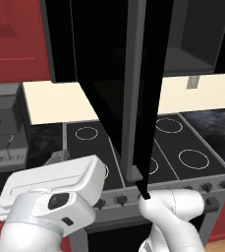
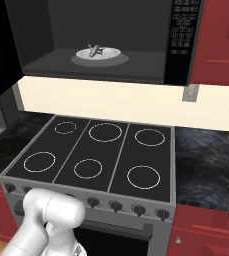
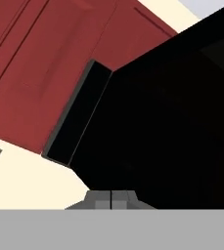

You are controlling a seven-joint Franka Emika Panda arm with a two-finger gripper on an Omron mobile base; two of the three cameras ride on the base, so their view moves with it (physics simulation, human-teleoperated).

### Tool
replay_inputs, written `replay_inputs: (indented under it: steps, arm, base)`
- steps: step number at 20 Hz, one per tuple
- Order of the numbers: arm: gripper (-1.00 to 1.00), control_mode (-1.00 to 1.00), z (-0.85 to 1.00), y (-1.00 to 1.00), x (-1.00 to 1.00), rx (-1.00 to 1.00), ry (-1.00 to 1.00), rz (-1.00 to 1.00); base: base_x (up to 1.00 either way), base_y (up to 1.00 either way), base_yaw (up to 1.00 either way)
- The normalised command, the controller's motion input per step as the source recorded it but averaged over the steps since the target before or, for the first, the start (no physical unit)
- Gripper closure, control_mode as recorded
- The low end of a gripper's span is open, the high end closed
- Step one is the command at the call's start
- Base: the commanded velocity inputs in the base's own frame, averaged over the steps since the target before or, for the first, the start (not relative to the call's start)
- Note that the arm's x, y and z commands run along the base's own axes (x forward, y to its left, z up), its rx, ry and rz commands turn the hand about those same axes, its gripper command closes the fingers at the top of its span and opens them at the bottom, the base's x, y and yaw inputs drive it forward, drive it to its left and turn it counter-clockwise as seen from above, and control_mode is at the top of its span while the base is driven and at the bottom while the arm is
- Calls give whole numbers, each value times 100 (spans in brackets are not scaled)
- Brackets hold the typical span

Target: Transport the fish from the fridge to the microwave and turn on the microwave.

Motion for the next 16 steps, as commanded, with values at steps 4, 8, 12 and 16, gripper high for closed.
replay_inputs:
  steps: [4, 8, 12, 16]
  arm:
    - [100, -100, 0, -5, 10, 0, -5, -11]
    - [100, -100, 0, -24, 0, 0, -5, -8]
    - [100, -100, 6, -33, 0, 0, -3, -5]
    - [100, -100, 11, -36, 8, 0, 0, -5]
  base:
    - [0, 0, 0]
    - [0, 0, 0]
    - [0, 0, 0]
    - [0, 0, 0]
